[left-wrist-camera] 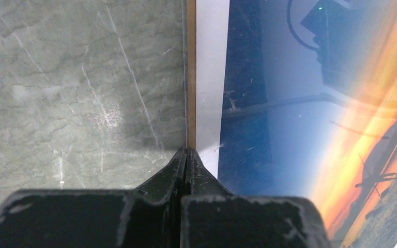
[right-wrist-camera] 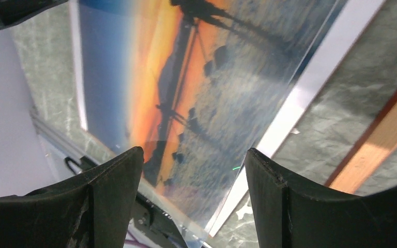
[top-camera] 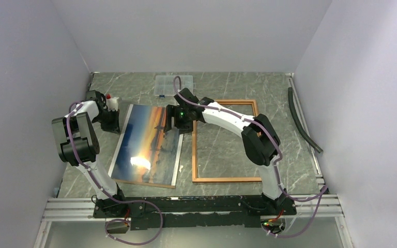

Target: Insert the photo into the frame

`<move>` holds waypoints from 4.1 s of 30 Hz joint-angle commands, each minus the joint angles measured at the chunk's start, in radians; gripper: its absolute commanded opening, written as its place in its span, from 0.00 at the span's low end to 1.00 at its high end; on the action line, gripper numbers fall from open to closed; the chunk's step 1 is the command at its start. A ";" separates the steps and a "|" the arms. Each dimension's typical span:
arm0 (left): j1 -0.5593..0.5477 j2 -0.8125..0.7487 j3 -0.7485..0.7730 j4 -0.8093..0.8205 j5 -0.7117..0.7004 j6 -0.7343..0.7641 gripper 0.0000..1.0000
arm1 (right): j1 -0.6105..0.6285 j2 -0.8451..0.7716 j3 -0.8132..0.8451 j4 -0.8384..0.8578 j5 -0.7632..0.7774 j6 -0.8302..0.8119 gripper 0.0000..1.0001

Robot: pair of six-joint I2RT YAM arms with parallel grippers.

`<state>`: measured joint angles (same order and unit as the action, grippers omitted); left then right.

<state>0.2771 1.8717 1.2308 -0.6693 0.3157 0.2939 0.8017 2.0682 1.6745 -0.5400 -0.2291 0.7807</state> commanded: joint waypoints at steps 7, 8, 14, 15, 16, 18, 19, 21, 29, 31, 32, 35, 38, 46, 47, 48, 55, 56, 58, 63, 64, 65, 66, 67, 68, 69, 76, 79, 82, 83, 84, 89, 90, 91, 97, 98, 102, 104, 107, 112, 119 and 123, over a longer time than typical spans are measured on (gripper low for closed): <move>-0.019 -0.020 -0.026 -0.038 0.039 0.006 0.03 | 0.017 -0.131 0.023 0.329 -0.343 0.097 0.76; -0.019 -0.019 -0.024 -0.041 0.041 0.008 0.03 | 0.017 -0.132 0.010 0.339 -0.346 0.104 0.76; -0.019 -0.021 -0.012 -0.054 0.045 0.002 0.03 | 0.017 -0.120 -0.047 0.371 -0.341 0.146 0.73; -0.019 -0.022 -0.012 -0.057 0.044 0.002 0.03 | 0.017 -0.119 -0.052 0.374 -0.340 0.149 0.73; -0.018 -0.023 -0.008 -0.058 0.045 0.001 0.03 | 0.017 -0.115 -0.052 0.373 -0.338 0.149 0.73; -0.018 -0.023 -0.001 -0.064 0.046 0.000 0.03 | 0.016 -0.112 -0.044 0.360 -0.330 0.148 0.72; -0.018 -0.023 0.001 -0.066 0.045 0.000 0.03 | 0.016 -0.112 -0.036 0.347 -0.323 0.145 0.72; -0.019 -0.025 0.005 -0.069 0.042 0.001 0.03 | 0.014 -0.116 -0.021 0.319 -0.302 0.134 0.70; -0.006 -0.045 0.037 -0.093 0.028 0.004 0.03 | -0.007 -0.186 -0.073 0.256 -0.214 0.112 0.39; 0.001 -0.047 0.061 -0.110 0.026 0.003 0.08 | -0.016 -0.198 -0.088 0.261 -0.206 0.113 0.27; 0.004 -0.049 0.073 -0.118 0.025 0.004 0.12 | -0.019 -0.202 -0.090 0.258 -0.203 0.114 0.21; 0.007 -0.072 0.111 -0.147 0.022 0.011 0.26 | -0.039 -0.201 -0.067 0.240 -0.223 0.102 0.07; 0.007 -0.103 0.158 -0.189 0.024 0.018 0.38 | -0.073 -0.206 0.011 0.174 -0.267 0.047 0.00; -0.069 -0.181 0.236 -0.251 0.046 0.006 0.52 | -0.260 -0.371 0.091 -0.102 -0.374 -0.185 0.00; -0.100 -0.191 0.230 -0.247 0.043 -0.002 0.53 | -0.283 -0.400 0.080 -0.140 -0.379 -0.214 0.00; -0.134 -0.199 0.226 -0.243 0.041 -0.012 0.55 | -0.307 -0.429 0.067 -0.178 -0.375 -0.245 0.00; -0.428 -0.185 0.222 -0.171 -0.016 -0.057 0.65 | -0.539 -0.665 -0.025 -0.411 -0.209 -0.371 0.00; -0.480 -0.170 0.233 -0.156 -0.032 -0.063 0.65 | -0.576 -0.690 -0.014 -0.451 -0.184 -0.391 0.00; -0.553 -0.131 0.258 -0.134 -0.065 -0.076 0.65 | -0.640 -0.724 0.001 -0.519 -0.144 -0.407 0.00; -0.720 -0.034 0.265 -0.026 -0.178 -0.088 0.66 | -0.675 -0.806 -0.020 -0.561 -0.015 -0.376 0.00; -0.741 -0.018 0.264 -0.002 -0.190 -0.093 0.66 | -0.677 -0.818 -0.026 -0.559 -0.002 -0.368 0.00; -0.764 -0.002 0.259 0.018 -0.204 -0.094 0.66 | -0.680 -0.828 -0.035 -0.557 0.005 -0.359 0.00; -0.785 0.013 0.256 0.035 -0.221 -0.092 0.67 | -0.682 -0.833 -0.039 -0.556 0.004 -0.354 0.00; -0.801 0.031 0.253 0.046 -0.235 -0.090 0.67 | -0.681 -0.832 -0.036 -0.560 0.004 -0.352 0.00; -0.816 0.046 0.251 0.053 -0.250 -0.091 0.67 | -0.682 -0.829 -0.031 -0.568 0.012 -0.353 0.00; -0.827 0.062 0.249 0.062 -0.261 -0.090 0.67 | -0.682 -0.825 -0.028 -0.575 0.019 -0.352 0.00; -0.888 0.072 0.160 0.148 -0.313 -0.072 0.67 | -0.684 -0.811 -0.042 -0.563 0.010 -0.344 0.00; -0.906 0.071 0.132 0.171 -0.313 -0.071 0.67 | -0.683 -0.793 -0.042 -0.559 -0.004 -0.343 0.00; -0.932 0.067 0.081 0.215 -0.383 -0.054 0.67 | -0.684 -0.786 -0.047 -0.547 -0.009 -0.342 0.00; -0.942 0.067 0.067 0.223 -0.394 -0.051 0.67 | -0.684 -0.786 -0.052 -0.545 -0.011 -0.342 0.00; -0.947 0.067 0.056 0.229 -0.400 -0.050 0.67 | -0.684 -0.786 -0.058 -0.542 -0.015 -0.342 0.00; -0.951 0.081 0.013 0.230 -0.481 -0.022 0.66 | -0.684 -0.782 -0.066 -0.532 -0.022 -0.337 0.00; -0.952 0.086 -0.004 0.232 -0.508 -0.002 0.66 | -0.684 -0.781 -0.065 -0.533 -0.023 -0.336 0.00; -0.951 0.087 -0.020 0.236 -0.531 0.012 0.66 | -0.684 -0.784 -0.069 -0.530 -0.029 -0.333 0.00; -0.900 0.040 -0.157 0.256 -0.592 0.062 0.64 | -0.683 -0.817 -0.125 -0.493 -0.048 -0.324 0.00; -0.882 0.032 -0.170 0.253 -0.588 0.068 0.64 | -0.683 -0.818 -0.135 -0.488 -0.055 -0.321 0.00; -0.816 -0.009 -0.212 0.256 -0.581 0.083 0.63 | -0.681 -0.817 -0.158 -0.470 -0.075 -0.319 0.00; -0.801 -0.031 -0.212 0.248 -0.570 0.086 0.63 | -0.681 -0.813 -0.165 -0.466 -0.084 -0.319 0.00; -0.800 -0.063 -0.146 0.179 -0.550 0.062 0.63 | -0.682 -0.813 -0.180 -0.455 -0.095 -0.316 0.00; -0.811 -0.096 0.103 -0.015 -0.404 -0.084 0.70 | -0.682 -0.821 -0.163 -0.470 -0.061 -0.323 0.00; -0.875 0.035 0.319 -0.110 -0.169 -0.285 0.94 | -0.682 -0.829 -0.155 -0.479 -0.047 -0.323 0.00; -0.896 0.134 0.355 -0.082 -0.152 -0.351 0.92 | -0.682 -0.834 -0.175 -0.477 -0.051 -0.317 0.00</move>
<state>-0.5987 1.9015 1.5639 -0.7013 0.0685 0.0616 0.1192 1.2713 1.4979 -1.0386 -0.2749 0.4545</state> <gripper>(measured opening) 0.932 0.012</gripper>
